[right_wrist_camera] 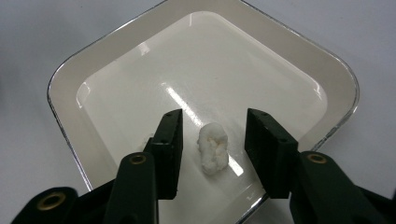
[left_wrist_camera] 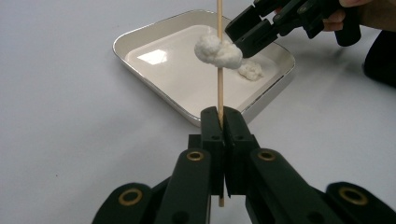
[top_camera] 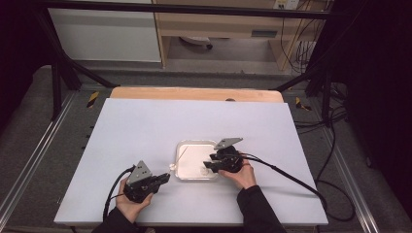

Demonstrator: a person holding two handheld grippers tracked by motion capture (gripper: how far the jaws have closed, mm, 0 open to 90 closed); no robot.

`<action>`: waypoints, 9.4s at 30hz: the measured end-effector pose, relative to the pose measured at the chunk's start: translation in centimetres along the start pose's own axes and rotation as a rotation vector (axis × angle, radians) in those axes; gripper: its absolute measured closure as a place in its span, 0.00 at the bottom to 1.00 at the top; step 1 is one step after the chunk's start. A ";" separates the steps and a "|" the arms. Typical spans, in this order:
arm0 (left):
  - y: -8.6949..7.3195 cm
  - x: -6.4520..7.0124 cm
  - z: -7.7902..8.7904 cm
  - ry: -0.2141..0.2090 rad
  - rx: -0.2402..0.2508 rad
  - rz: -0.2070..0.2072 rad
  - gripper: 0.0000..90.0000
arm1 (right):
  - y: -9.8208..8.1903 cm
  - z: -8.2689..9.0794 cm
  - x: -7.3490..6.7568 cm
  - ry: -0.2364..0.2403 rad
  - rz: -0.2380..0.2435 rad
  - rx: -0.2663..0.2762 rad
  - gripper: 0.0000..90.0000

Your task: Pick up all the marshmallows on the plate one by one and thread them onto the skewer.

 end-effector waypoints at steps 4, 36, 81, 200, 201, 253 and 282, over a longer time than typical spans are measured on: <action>0.0 0.0 0.0 0.000 -0.002 -0.002 0.99 | -0.2 -0.1 0.2 -0.004 0.003 -0.005 0.70; 0.1 0.4 -0.1 -0.011 -0.002 -0.014 0.98 | 1.3 2.9 0.3 0.042 -0.032 0.100 0.87; 0.4 1.1 -0.2 -0.042 0.008 -0.058 0.99 | 6.7 6.1 -1.5 0.340 -0.246 0.353 0.87; -0.1 1.7 -1.0 -0.030 -0.034 -0.083 0.99 | 4.6 4.6 -5.1 0.428 -0.268 0.346 0.92; -0.1 1.7 -1.0 -0.031 -0.035 -0.082 0.99 | 4.6 4.6 -5.1 0.428 -0.266 0.346 0.92; 0.6 2.3 -1.8 -0.045 -0.023 -0.102 0.99 | 2.9 3.1 -6.4 0.475 -0.244 0.269 0.91; 0.1 0.8 -0.7 -0.033 -0.022 -0.027 0.99 | 2.2 2.0 -3.1 0.108 -0.008 0.131 0.20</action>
Point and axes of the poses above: each handheld gripper's, and its own axes: z roughly backward along the jaws, y roughly out of its top, x roughly to its right, the point moved 5 cm from there along -z, roughly forward along the jaws, and after that the axes turned 9 degrees about -y, right-handed, at the moved point
